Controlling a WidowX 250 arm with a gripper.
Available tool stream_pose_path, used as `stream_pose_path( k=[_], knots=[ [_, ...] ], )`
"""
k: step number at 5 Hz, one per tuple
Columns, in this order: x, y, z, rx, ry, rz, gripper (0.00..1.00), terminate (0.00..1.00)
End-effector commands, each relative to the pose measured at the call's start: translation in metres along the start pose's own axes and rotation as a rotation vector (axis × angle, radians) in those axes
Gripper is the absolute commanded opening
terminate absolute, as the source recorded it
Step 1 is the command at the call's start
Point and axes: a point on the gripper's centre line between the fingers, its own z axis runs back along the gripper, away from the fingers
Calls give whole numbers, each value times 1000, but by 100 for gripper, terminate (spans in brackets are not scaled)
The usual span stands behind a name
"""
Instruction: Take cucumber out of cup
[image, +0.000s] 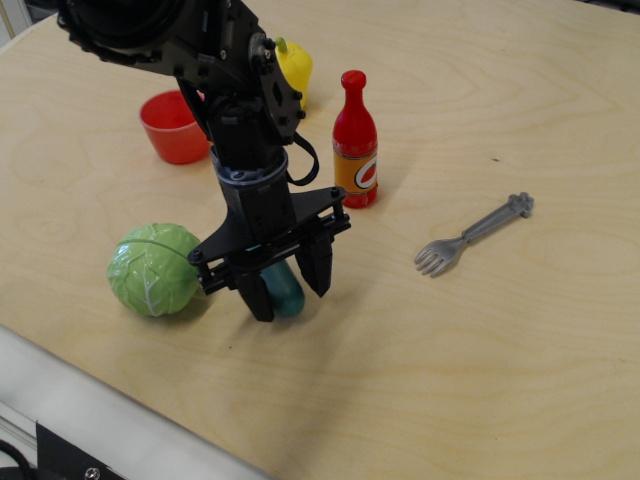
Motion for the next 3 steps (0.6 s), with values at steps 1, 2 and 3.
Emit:
stream_pose_path(
  k=[1, 2, 3],
  knots=[
    [8, 7, 27, -38, -43, -1, 100, 0],
    [12, 3, 44, -52, -73, -6, 100, 0],
    [15, 1, 68, -91, -110, 8, 100, 100]
  ],
)
